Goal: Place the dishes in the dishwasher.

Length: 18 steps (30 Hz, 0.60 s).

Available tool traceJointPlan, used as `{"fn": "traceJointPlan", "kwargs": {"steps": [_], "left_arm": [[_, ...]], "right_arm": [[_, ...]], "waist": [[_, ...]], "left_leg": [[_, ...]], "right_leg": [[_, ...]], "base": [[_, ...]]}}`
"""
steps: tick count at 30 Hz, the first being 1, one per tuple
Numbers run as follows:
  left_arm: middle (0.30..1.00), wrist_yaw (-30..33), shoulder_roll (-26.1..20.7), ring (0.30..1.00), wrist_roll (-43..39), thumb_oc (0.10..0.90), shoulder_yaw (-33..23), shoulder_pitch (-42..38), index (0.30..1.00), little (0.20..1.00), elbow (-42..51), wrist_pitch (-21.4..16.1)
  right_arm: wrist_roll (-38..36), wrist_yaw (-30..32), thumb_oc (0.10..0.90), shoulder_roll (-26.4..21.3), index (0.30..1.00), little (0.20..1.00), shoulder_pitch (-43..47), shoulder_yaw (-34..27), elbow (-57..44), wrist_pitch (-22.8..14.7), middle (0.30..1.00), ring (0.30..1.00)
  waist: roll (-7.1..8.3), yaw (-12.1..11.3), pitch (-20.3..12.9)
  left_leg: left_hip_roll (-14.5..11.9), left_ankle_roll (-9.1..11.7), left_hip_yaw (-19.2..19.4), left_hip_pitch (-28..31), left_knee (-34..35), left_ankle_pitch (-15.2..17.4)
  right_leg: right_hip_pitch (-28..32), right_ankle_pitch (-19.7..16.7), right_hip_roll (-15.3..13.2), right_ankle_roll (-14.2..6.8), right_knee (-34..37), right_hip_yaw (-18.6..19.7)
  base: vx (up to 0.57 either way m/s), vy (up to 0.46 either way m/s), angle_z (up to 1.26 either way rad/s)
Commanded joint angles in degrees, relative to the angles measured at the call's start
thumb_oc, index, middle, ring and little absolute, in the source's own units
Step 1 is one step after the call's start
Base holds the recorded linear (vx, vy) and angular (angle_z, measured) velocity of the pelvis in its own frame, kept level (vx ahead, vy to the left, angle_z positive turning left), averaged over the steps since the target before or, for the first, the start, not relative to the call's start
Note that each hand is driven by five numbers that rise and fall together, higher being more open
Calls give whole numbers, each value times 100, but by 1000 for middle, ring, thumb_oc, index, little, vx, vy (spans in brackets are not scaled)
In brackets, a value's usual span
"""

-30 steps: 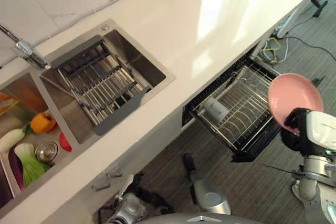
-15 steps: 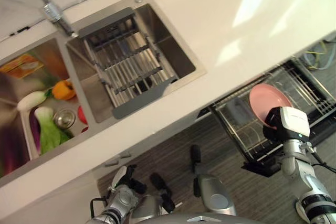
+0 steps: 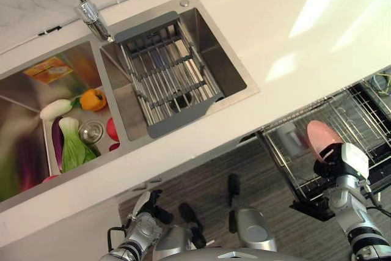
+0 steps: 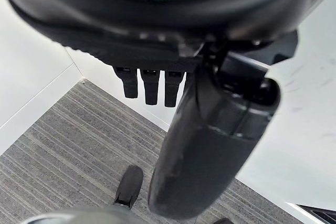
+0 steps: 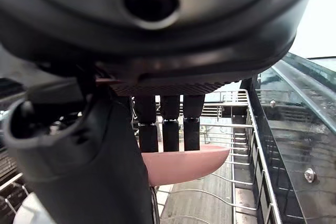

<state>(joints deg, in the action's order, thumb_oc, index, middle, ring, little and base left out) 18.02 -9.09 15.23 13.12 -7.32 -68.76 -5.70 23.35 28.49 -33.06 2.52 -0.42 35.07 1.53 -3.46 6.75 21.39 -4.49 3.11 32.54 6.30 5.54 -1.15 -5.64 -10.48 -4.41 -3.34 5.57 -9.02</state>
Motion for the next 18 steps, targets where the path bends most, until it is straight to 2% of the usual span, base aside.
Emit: {"fn": "traceJointPlan", "kwargs": {"steps": [1,6,11,12,14,15,18], "left_arm": [[900,48,-155,900,-73,800,65,9,900,900,-154,0],[900,-14,-167,900,-60,800,-34,33,900,900,-222,30],[900,19,-144,900,-82,800,-195,80,900,900,-262,56],[900,19,-144,900,-82,800,-195,80,900,900,-262,56],[900,25,-140,900,-91,800,-229,97,900,900,-267,67],[900,32,-105,900,-64,800,-142,110,900,900,-211,86],[900,-76,-127,900,57,800,12,109,900,900,-123,114]], "right_arm": [[-152,311,800,-378,900,900,110,-586,-761,-155,900,900],[-342,311,800,-408,900,900,-151,-1071,-1273,-248,900,900],[-369,675,800,-292,900,900,-701,-2061,-2035,-221,900,900],[-369,675,800,-292,900,900,-701,-2061,-2035,-221,900,900],[-461,921,800,-211,900,900,-915,-2459,-1954,-107,900,900],[-957,1217,800,7,900,900,-1073,-2851,-1714,-121,900,900],[-1226,1312,800,201,900,900,-1444,-3187,-1429,1,900,900]], "waist": [[210,6,-323],[235,64,-442],[265,200,-571],[265,200,-571],[266,255,-610],[255,322,-647],[186,388,-719]], "left_leg": [[-192,348,-67,216,-145,-29],[-218,359,-48,264,-134,-24],[-252,376,21,322,-123,-9],[-252,376,21,322,-123,-9],[-261,383,16,329,-120,-5],[-274,389,3,323,-115,1],[-276,390,-95,302,-115,2]], "right_leg": [[119,716,-371,-715,-583,63],[200,749,-328,-702,-527,44],[254,772,-264,-699,-484,89],[254,772,-264,-699,-484,89],[250,790,-249,-695,-492,95],[271,819,-236,-686,-485,94],[306,892,-218,-644,-498,82]], "base": [[0,0,0],[13,-13,0],[23,-7,-3],[13,-3,-4],[10,-12,-3],[20,-28,-7],[5,-1,1]]}}
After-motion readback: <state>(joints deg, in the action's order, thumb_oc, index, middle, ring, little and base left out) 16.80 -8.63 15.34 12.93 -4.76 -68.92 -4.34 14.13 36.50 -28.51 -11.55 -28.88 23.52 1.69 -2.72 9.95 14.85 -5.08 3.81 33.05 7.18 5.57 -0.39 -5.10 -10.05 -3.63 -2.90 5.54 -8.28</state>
